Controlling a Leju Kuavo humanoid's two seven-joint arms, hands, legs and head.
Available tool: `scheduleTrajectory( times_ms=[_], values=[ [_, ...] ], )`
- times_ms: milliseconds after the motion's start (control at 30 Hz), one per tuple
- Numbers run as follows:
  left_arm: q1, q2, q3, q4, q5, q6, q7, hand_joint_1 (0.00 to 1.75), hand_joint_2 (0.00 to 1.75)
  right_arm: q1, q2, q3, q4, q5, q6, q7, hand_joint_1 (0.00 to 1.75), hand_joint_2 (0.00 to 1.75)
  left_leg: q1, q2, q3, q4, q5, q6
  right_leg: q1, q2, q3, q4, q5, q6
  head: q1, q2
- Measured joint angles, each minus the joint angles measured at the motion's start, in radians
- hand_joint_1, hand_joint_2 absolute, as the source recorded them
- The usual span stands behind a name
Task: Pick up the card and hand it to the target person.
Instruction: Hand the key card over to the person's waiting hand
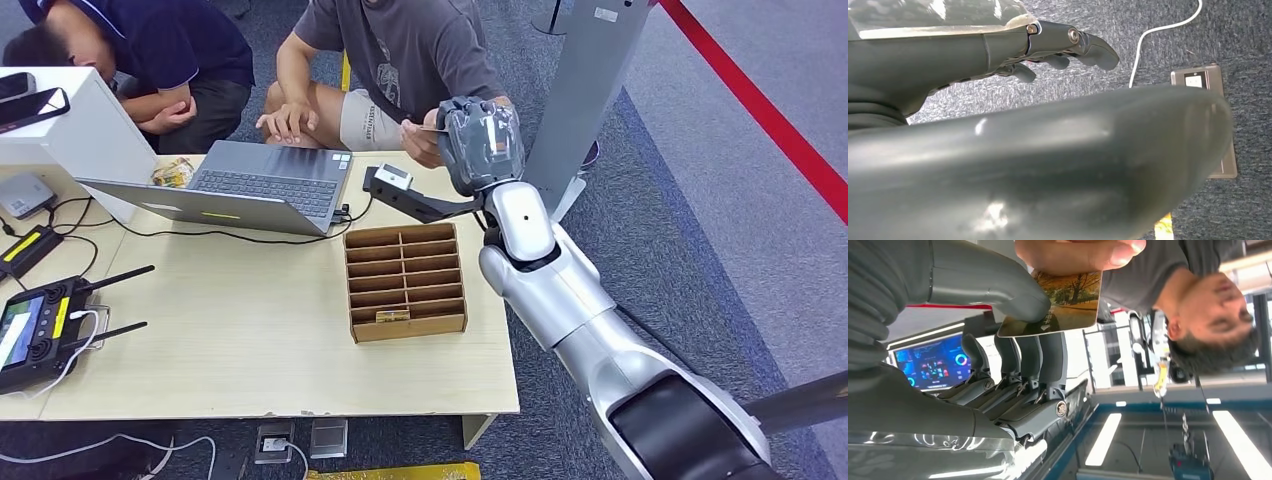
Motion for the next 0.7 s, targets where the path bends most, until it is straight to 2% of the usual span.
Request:
scheduleTrajectory(
  times_ms=[67,100,333,533,600,700],
  values=[
    [0.0,0.001,0.0,0.0,0.0,0.0,0.0,0.0,0.0,0.0,0.003,0.003,0.016,0.001,0.006,0.002,0.18,1.75,0.0,0.0,0.0,0.0,0.0,0.0,0.0,0.0,0.0,0.0,0.0,0.0,0.0,0.0],
    [0.0,0.001,0.0,0.0,0.0,0.0,0.001,0.0,0.0,0.0,0.004,0.005,0.023,0.001,0.007,0.003,0.0,1.75,0.0,0.0,0.0,0.0,0.0,0.0,0.0,0.0,0.0,0.0,0.0,0.0,0.0,0.0],
    [0.0,0.002,0.0,0.0,-0.002,0.0,0.01,0.0,0.0,0.003,0.009,0.012,0.057,-0.009,0.01,0.006,0.0,1.75,0.0,0.0,0.0,0.0,0.0,0.0,0.0,0.0,0.0,0.0,0.0,0.0,0.0,0.0],
    [0.0,0.005,0.0,0.0,-0.003,-0.001,0.011,0.0,0.0,0.013,0.009,0.012,0.06,-0.071,0.005,-0.017,0.0,1.75,0.0,0.0,0.0,0.0,0.0,0.0,0.0,0.0,0.0,0.0,0.0,0.0,0.0,0.0],
    [0.0,0.006,0.0,0.0,-0.004,-0.002,0.011,0.0,0.0,0.028,0.009,0.006,0.046,-0.157,0.001,-0.062,0.0,1.75,0.0,0.0,0.0,0.0,0.0,0.0,0.0,0.0,0.0,0.0,0.0,0.0,0.0,0.0],
    [0.0,0.007,0.0,0.001,-0.005,-0.003,0.012,0.0,0.0,0.067,0.009,-0.013,0.003,-0.392,0.0,-0.163,0.0,1.75,0.0,0.0,0.001,0.0,0.0,0.0,0.0,0.0,0.0,0.0,0.0,0.0,0.0,0.0]
  ],
)
